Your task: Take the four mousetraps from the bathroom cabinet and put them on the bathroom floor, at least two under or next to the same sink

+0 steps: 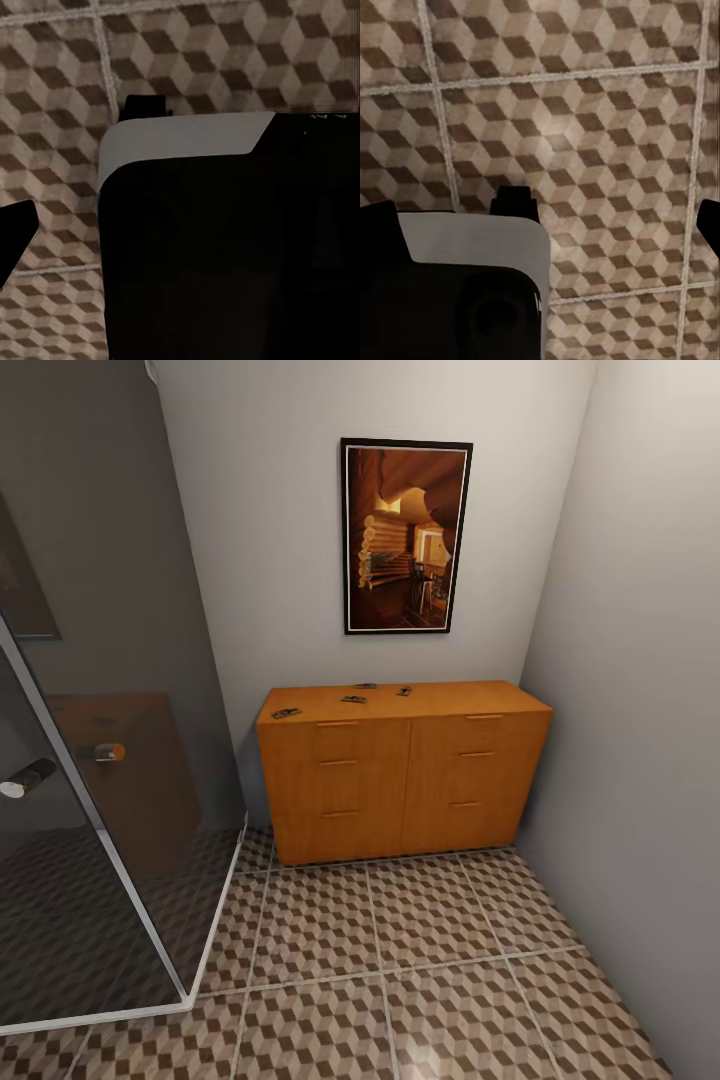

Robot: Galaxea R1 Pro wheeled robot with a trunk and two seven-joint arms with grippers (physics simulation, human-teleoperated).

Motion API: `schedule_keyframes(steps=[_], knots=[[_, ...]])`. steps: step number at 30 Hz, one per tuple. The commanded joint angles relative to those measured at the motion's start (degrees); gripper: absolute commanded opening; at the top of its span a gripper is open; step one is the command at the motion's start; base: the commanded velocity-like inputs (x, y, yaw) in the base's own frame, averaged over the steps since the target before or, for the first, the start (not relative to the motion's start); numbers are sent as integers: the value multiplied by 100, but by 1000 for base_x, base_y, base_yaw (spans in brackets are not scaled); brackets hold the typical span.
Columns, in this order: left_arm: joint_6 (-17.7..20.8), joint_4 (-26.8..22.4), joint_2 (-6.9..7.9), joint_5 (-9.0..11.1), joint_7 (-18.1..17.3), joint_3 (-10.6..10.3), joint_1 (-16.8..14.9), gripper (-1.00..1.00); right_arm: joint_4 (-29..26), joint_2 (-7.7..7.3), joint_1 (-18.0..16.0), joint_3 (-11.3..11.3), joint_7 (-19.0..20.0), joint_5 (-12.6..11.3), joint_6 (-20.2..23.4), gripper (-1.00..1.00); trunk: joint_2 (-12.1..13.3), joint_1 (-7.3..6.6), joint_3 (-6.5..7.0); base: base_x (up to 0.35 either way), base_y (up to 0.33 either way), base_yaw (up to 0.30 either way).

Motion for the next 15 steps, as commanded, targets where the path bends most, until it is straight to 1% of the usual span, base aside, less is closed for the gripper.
schedule_keyframes(steps=[1, 3, 4, 6, 7, 9, 10, 11, 13, 15], knots=[[201, -194, -2, 5, -1, 0, 0, 100, -158, -2, -1, -1, 3, 24, 137, 100, -3, 0, -6, 0, 0, 0], [503, -558, -6, 6, -4, -2, 0, 100, -485, -4, -1, 0, 3, 26, 380, 100, -3, 0, -6, 0, 0, 0], [773, -931, -10, 6, -8, -4, 1, 100, -856, -4, -1, 1, 2, 24, 641, 100, -3, 0, -6, 0, 0, 0], [1018, -1316, -19, 6, -11, -5, 1, 100, -1254, -3, -1, 2, 2, 20, 904, 100, -3, 0, -6, 0, 0, 0], [1636, -2417, -114, 3, -14, -15, 1, 100, -2263, 10, -1, 27, 3, 16, 1534, 100, -3, 0, -6, 0, 0, 0], [1937, -2916, -160, 1, -14, -23, 1, 100, -2644, 12, -1, 36, 3, 15, 1797, 100, -3, 0, -6, 0, 0, 0], [2271, -3423, -218, 0, -13, -42, 1, 100, -2987, 14, -1, 40, 3, 17, 2057, 100, -3, 0, -6, 0, 0, 0], [2440, -3668, -252, 0, -11, -56, -1, 100, -3147, 13, -1, 41, 3, 18, 2180, 100, -3, 0, -6, 0, 0, 0], [3006, -4513, -376, -1, -5, -177, -33, 100, -3740, 10, -27, 50, 3, 19, 2564, 100, -3, 0, -6, 0, 0, 0], [3170, -4770, -414, -2, -2, -281, -100, 100, -3956, 14, -101, 54, 3, 20, 2666, 100, -3, 0, -6, 0, 0, 0]])
